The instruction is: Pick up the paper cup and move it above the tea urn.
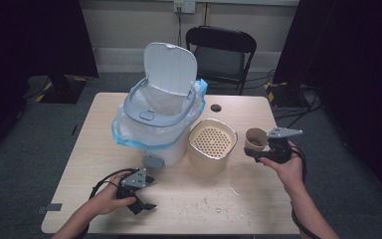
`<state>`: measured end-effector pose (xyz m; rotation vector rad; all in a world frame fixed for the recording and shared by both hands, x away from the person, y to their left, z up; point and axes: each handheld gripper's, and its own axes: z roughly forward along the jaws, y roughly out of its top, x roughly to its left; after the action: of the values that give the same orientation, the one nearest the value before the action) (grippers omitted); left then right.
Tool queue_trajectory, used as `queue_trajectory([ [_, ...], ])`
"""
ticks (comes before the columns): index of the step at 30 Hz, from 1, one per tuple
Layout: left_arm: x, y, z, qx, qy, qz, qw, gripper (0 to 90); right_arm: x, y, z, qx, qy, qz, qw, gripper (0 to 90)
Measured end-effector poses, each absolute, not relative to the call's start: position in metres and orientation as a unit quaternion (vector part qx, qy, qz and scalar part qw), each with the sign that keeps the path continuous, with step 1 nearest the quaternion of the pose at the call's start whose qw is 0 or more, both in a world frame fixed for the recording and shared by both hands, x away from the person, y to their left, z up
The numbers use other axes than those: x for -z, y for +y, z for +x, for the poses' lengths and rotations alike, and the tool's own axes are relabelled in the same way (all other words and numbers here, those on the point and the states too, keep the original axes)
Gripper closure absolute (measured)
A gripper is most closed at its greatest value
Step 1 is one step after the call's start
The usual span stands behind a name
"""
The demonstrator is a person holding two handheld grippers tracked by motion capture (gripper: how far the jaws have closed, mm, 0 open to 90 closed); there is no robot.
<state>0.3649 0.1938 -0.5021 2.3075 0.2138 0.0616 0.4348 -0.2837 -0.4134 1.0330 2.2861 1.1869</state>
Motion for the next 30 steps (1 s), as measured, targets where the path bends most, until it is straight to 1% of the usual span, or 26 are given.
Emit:
queue_trajectory([
  [17,0.502,0.194,0.365,-0.024,0.085,0.912,0.400,7.5,0.392,-0.283,0.460,-0.419,0.803,0.376,0.194,32.4],
  [30,0.502,0.194,0.365,-0.024,0.085,0.912,0.400,7.5,0.378,-0.270,0.473,-0.422,0.803,0.371,0.200,32.4],
])
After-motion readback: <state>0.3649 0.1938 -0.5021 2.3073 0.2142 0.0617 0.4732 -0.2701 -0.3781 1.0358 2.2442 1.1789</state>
